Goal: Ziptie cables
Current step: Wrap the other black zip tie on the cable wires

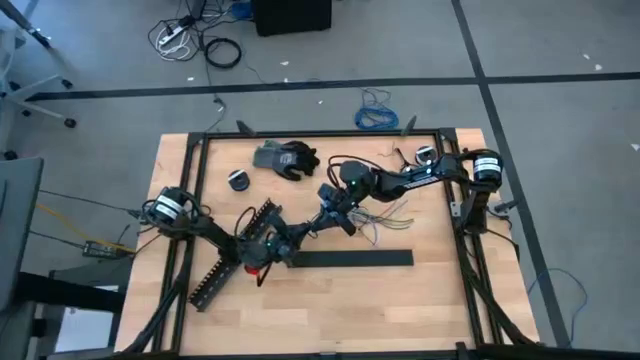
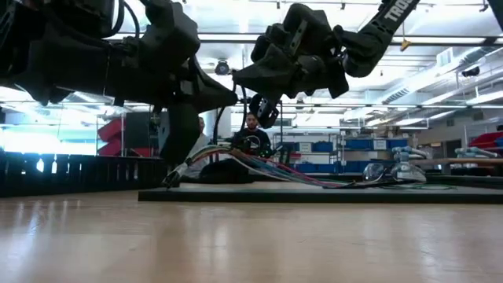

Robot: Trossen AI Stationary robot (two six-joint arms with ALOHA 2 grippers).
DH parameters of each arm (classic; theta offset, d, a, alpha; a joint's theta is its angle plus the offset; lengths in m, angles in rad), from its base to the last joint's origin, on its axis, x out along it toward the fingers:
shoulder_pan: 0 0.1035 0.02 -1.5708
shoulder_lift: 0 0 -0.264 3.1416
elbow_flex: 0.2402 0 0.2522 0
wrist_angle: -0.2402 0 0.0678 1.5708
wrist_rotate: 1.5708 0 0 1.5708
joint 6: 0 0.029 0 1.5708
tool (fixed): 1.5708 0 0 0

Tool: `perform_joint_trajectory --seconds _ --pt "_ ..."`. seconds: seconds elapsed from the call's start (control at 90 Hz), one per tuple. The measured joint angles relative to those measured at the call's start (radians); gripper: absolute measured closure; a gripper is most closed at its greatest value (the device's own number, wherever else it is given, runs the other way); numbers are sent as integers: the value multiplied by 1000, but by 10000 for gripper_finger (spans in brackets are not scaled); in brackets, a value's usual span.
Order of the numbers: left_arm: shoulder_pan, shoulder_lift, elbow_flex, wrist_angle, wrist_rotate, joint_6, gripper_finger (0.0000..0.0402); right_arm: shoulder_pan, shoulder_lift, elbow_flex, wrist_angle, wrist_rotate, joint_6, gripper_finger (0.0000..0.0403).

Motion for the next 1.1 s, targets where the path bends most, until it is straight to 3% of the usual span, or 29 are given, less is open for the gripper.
perform_joint_trajectory --seconds 0.578,1.1 --pt "7 0 1 5 -1 0 402 16 0 0 -4 26 -1 394" --pt "8 0 2 3 -24 0 401 14 0 0 -65 74 -10 293"
